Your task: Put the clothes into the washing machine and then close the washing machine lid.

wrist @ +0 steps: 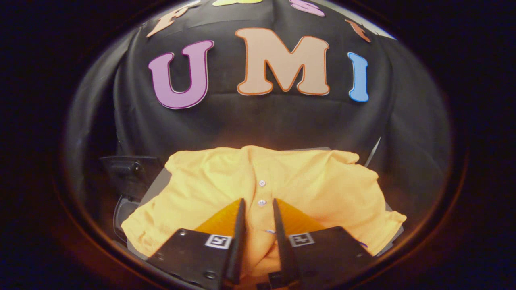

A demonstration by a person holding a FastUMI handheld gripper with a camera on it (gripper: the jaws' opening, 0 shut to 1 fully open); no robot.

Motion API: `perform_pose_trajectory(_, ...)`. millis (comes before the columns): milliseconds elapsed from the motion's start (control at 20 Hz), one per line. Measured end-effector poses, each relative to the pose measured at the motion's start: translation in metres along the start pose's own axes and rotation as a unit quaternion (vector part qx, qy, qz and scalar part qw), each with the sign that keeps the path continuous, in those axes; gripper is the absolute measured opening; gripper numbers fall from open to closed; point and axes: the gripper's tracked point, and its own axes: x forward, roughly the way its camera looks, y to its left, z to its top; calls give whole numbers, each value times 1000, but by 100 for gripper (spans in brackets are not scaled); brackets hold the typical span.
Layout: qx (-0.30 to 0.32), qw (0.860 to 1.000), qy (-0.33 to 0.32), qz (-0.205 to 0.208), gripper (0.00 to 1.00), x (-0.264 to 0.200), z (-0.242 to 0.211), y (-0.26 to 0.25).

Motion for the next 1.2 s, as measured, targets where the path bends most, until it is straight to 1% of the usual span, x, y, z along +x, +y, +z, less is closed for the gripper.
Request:
perform_pose_trajectory(50,9,1000,-10,-1,26,-1,1,0)
perform_pose_trajectory(150,28,999,-26,9,10,-2,4,2)
perform_pose_trajectory(250,72,996,-30,38,3,-6,1,6)
perform_pose_trajectory(350,110,992,-38,57,3,-11,3,9)
perform_pose_trajectory(400,111,991,-37,63,2,-12,3,10)
perform_pose_trajectory(550,64,994,-51,69,2,-19,15,10)
perform_pose_trajectory(800,28,993,-83,81,1,-57,55,28)
perform_pose_trajectory(900,18,991,-98,90,1,-82,79,38)
perform_pose_trajectory(950,15,990,-104,93,1,-94,81,48)
perform_pose_trajectory(1100,11,988,-118,103,1,-111,95,71)
perform_pose_trajectory(1200,13,986,-121,116,1,-120,102,91)
